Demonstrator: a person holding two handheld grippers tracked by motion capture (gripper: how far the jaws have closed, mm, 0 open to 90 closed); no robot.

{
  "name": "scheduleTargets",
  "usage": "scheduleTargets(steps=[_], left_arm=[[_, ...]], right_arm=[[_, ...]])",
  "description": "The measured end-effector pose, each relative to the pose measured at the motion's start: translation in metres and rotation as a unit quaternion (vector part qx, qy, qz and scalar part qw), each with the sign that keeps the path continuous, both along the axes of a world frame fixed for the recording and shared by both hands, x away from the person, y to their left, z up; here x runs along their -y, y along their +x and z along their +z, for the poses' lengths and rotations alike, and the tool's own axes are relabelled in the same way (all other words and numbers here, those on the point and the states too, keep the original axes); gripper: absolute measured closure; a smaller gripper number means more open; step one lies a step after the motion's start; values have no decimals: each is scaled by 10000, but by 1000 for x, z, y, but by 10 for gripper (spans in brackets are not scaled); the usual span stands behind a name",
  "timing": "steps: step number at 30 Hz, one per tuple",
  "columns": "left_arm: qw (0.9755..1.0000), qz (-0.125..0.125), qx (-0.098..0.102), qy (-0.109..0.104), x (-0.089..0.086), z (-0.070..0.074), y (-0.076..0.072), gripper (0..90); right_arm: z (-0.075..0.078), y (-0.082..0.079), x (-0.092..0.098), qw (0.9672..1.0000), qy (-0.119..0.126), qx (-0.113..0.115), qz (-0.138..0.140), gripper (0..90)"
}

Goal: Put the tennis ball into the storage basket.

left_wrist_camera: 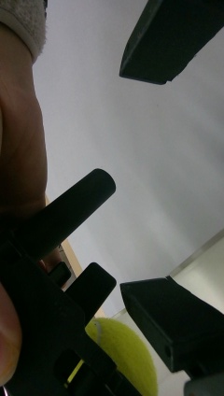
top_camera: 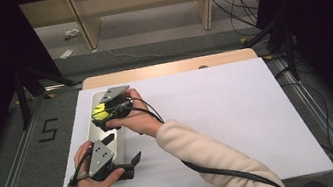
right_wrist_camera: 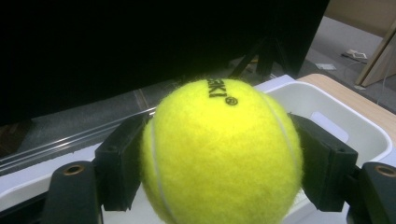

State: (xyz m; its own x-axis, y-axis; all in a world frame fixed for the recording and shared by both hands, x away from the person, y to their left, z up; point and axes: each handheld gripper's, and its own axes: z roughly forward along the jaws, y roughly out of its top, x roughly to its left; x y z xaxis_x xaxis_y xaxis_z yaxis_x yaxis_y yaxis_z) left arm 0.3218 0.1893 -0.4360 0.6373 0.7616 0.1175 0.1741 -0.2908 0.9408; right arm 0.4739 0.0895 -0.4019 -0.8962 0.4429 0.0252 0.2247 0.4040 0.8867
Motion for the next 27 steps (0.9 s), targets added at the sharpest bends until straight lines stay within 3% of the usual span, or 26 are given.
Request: scheduleTargets(steps=[27], left_arm=[[10000,0,-5,-12,0,0,0,0]], right_arm=[[-1,1,-7,9999,-81,-28,89,268]])
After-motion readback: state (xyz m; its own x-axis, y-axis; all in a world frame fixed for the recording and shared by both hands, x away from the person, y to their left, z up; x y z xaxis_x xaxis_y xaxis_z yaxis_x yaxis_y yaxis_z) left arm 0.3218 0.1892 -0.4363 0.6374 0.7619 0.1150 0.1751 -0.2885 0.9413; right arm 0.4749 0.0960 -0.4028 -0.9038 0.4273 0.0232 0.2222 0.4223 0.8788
